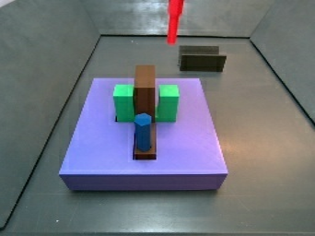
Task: Pick up the red object. Move up. Place the red object on the fixture. Regrasp the red object. Move to above the board. Insert the red object.
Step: Insert the red object.
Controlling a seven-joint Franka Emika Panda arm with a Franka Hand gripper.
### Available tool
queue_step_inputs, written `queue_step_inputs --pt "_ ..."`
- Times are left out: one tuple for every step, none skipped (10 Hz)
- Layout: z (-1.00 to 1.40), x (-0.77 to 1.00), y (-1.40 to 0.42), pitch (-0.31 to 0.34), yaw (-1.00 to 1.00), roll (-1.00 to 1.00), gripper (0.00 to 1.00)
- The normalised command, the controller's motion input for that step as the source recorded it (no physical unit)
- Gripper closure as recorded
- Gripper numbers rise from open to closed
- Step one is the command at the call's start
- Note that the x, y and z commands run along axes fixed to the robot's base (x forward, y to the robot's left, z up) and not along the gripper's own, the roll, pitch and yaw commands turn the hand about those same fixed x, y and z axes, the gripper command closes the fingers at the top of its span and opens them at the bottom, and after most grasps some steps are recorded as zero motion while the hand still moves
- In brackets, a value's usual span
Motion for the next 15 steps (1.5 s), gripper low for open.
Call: queue_step_inputs --pt "-0.63 0.0 0.18 -0.229 -0.29 0.0 1.0" --pt "-0.46 0.04 0.0 -0.2 -0.28 0.18 1.0" --pt "-0.15 0.0 -0.29 -0.144 -0.26 0.5 1.0" --pt "0.0 -0.19 -0.23 -0.061 -0.23 0.5 1.0" --pt "-0.13 -0.08 -0.01 -0.02 -0.15 0.48 1.0" --pt "-0.42 0.0 0.01 0.0 0.0 0.3 1.0" --pt "-0.53 -0.16 0.09 0.0 -0.07 0.13 1.0" --pt "-0.29 -0.12 0.08 0.03 -0.14 0.0 1.0" --pt "0.0 -0.04 0.05 0.063 -0.22 -0.1 1.0" --pt "0.1 -0.1 0.0 0.089 -0.29 -0.18 1.0" --pt "0.0 -0.16 0.0 0.061 -0.33 -0.29 1.0" --pt "0.0 -0.17 0.0 0.053 -0.29 -0.32 1.0" --pt "0.0 -0.19 0.0 0.087 -0.33 -0.39 1.0" --pt "-0.06 -0.19 0.0 0.067 -0.29 -0.36 1.0" --pt "-0.17 -0.06 -0.01 0.0 -0.18 -0.21 1.0"
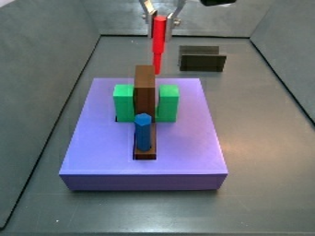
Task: Pick up the red object. Move up. Place the red object on the fixture. Regrasp the red object. Move to above the board. Insert the red object.
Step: Insert the red object.
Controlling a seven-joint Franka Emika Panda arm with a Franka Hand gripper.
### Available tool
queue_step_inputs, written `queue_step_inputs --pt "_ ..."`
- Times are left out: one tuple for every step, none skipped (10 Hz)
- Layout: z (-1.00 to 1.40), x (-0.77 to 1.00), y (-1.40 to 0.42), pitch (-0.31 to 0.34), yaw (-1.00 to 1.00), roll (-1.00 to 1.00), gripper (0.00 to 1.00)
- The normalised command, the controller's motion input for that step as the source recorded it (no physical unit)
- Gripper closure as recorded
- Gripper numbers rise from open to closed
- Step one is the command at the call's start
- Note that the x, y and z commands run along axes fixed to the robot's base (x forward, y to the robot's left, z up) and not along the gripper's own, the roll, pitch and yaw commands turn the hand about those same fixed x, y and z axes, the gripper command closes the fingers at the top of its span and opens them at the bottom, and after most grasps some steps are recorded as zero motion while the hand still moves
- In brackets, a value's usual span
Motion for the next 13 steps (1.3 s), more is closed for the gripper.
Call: queue_step_inputs --pt "-0.12 -0.17 0.0 -0.001 -0.16 0.19 1.0" --pt "-0.15 -0.14 0.0 -0.003 -0.14 0.14 1.0" --pt "-0.28 -0.06 -0.01 -0.05 -0.04 0.03 1.0" --pt "-0.06 -0.11 0.0 -0.02 -0.07 0.0 1.0" --pt "-0.09 -0.07 -0.02 -0.064 -0.05 -0.12 1.0" --pt "-0.1 0.0 -0.03 -0.077 -0.05 -0.16 1.0" --pt "0.0 0.0 0.0 -0.047 -0.05 -0.21 1.0" --pt "0.0 0.0 0.0 -0.057 -0.04 -0.2 1.0" --pt "0.0 0.0 0.0 -0.05 -0.04 -0.15 1.0" --pt "0.0 -0.05 0.0 -0.06 -0.05 -0.17 1.0" --pt "-0.01 0.0 0.0 -0.079 -0.03 -0.19 1.0" --pt "-0.1 0.0 0.0 -0.093 0.0 -0.16 1.0" --pt "-0.36 0.0 0.0 -0.106 0.0 -0.03 1.0"
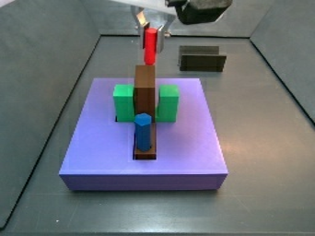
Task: Pick up the red object. Move up. Place the red object on the fixture. Regrasp the red object. Move to above the board. Insert the red object.
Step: Insert the red object.
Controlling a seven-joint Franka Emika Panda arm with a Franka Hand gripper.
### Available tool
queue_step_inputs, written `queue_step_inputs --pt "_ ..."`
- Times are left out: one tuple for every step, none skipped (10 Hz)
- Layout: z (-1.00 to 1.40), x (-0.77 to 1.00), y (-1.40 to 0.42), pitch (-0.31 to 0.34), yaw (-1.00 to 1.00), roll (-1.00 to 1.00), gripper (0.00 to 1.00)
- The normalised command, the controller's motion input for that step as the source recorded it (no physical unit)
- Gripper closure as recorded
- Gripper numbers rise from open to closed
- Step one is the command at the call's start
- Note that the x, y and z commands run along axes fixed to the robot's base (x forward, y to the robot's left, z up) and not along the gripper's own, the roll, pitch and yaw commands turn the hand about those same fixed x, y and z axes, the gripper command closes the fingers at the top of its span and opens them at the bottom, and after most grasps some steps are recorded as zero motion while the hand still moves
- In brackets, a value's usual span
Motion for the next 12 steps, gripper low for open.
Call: queue_step_inputs --pt "-0.4 -0.05 0.0 -0.113 -0.01 0.0 1.0" --pt "-0.38 -0.07 0.0 -0.106 -0.01 0.0 1.0" --pt "-0.35 -0.05 0.0 -0.077 -0.02 0.0 1.0" --pt "-0.3 -0.1 0.0 -0.083 -0.03 -0.03 1.0" --pt "-0.1 -0.31 0.08 -0.083 -0.12 -0.15 1.0" --pt "0.0 -0.23 0.05 -0.1 -0.06 -0.21 1.0" --pt "0.0 -0.11 0.0 -0.12 -0.01 -0.06 1.0" --pt "-0.09 0.0 0.0 -0.126 0.0 0.0 1.0" --pt "-0.18 0.36 0.0 -0.101 0.0 0.03 1.0" --pt "-0.23 0.36 0.0 -0.076 0.0 0.18 1.0" --pt "-0.3 0.33 0.0 -0.067 0.0 0.24 1.0" --pt "-0.38 0.17 -0.05 -0.077 0.0 0.36 1.0"
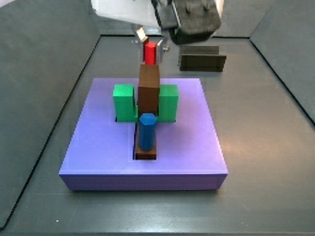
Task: Pick up the red object. Move up. Place the red object on the fixture. Regrasp the red object. Move to above the board. Insert the red object.
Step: Insert the red object.
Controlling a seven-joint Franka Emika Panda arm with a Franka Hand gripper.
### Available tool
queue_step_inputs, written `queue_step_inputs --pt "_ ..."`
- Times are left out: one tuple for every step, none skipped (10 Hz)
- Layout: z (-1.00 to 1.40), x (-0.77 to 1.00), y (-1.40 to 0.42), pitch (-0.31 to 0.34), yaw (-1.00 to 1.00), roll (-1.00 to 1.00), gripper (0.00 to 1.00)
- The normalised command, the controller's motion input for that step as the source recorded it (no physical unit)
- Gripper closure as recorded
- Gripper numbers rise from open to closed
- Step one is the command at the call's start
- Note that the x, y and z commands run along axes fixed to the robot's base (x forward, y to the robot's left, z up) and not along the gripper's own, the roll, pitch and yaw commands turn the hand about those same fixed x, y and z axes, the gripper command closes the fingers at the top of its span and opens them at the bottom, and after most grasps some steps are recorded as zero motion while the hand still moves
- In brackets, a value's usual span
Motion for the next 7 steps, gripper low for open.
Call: queue_step_inputs --pt "-0.36 0.01 -0.12 -0.063 0.0 0.48 1.0" --pt "-0.33 0.0 -0.16 -0.033 0.0 0.5 1.0" --pt "-0.35 0.0 -0.21 -0.034 0.0 0.5 1.0" --pt "-0.5 0.0 -0.26 -0.064 0.0 0.42 1.0" --pt "-0.61 0.0 -0.12 -0.093 0.0 0.29 1.0" --pt "-0.59 0.0 0.0 -0.109 0.0 0.09 1.0" --pt "0.0 0.0 0.0 0.0 0.0 0.0 1.0"
